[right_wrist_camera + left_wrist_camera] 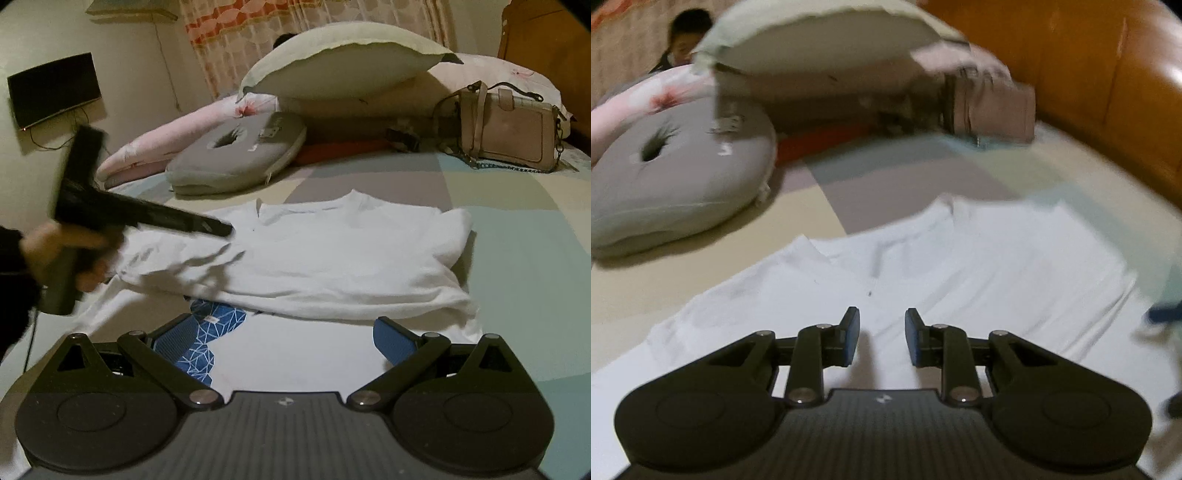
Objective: Fold clothes
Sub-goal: 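Open the left gripper and lift it off the folded sweatshirt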
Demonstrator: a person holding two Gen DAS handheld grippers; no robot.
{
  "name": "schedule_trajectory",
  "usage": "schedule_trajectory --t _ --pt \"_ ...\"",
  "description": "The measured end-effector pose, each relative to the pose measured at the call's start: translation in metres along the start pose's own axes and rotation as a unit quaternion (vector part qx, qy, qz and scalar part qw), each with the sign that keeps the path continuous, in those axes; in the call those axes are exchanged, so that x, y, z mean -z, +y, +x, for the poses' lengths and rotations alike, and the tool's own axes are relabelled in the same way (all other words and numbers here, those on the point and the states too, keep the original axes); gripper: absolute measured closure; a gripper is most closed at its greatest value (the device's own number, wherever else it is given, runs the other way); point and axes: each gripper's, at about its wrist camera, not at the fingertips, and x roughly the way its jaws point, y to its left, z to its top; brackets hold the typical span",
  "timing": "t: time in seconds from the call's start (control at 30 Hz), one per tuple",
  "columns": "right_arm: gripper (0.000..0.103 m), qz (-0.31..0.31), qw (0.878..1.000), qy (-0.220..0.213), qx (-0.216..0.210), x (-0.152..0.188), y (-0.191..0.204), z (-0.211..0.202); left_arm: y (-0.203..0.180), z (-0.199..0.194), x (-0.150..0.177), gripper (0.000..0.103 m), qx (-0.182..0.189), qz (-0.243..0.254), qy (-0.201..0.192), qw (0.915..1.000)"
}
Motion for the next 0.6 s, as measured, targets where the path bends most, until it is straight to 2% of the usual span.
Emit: schedule_trajectory --t 0.07,0.17,0.27,0.33,0.4,0.43,0.53,0.57,0.6 --pt "0.0 0.006 1.0 -0.005 -0.003 -0.001 -0.002 -0.003 0.0 0.009 0.003 0.079 0.001 0.014 0.009 0.9999" --pt "0.0 0.011 1.0 -0.007 -0.006 -0.002 -0.003 -0.004 0.002 0.011 0.008 0.077 0.024 0.024 0.014 0.9993" --pt "0.0 0.009 1.0 -0.005 -0.005 -0.001 -0.002 -0.003 0.004 0.012 0.009 0.076 0.026 0.034 0.013 0.999" --pt "0.0 0.006 1.0 -0.002 -0.006 0.0 -0.001 -0.002 0.002 0.012 0.007 0.08 0.03 0.043 0.019 0.9984" --pt "0.0 0.003 1.0 0.0 -0.004 0.0 0.0 -0.001 -0.003 0.011 0.005 0.1 0.031 0.055 0.024 0.9977" --pt "0.0 0.001 1.0 0.001 -0.003 0.0 0.001 0.0 -0.005 0.01 0.003 0.103 0.031 0.062 0.026 0.9973" --pt "0.0 0.0 1.0 0.003 -0.004 0.001 0.001 0.001 -0.01 0.01 0.0 0.103 0.032 0.083 0.028 0.9956" --pt "0.0 0.001 1.0 0.002 -0.004 0.001 0.001 0.001 -0.011 0.009 -0.001 0.095 0.033 0.09 0.025 0.995" --pt "0.0 0.002 1.0 0.002 -0.004 0.001 0.0 0.001 -0.012 0.008 -0.003 0.093 0.03 0.097 0.019 0.9946"
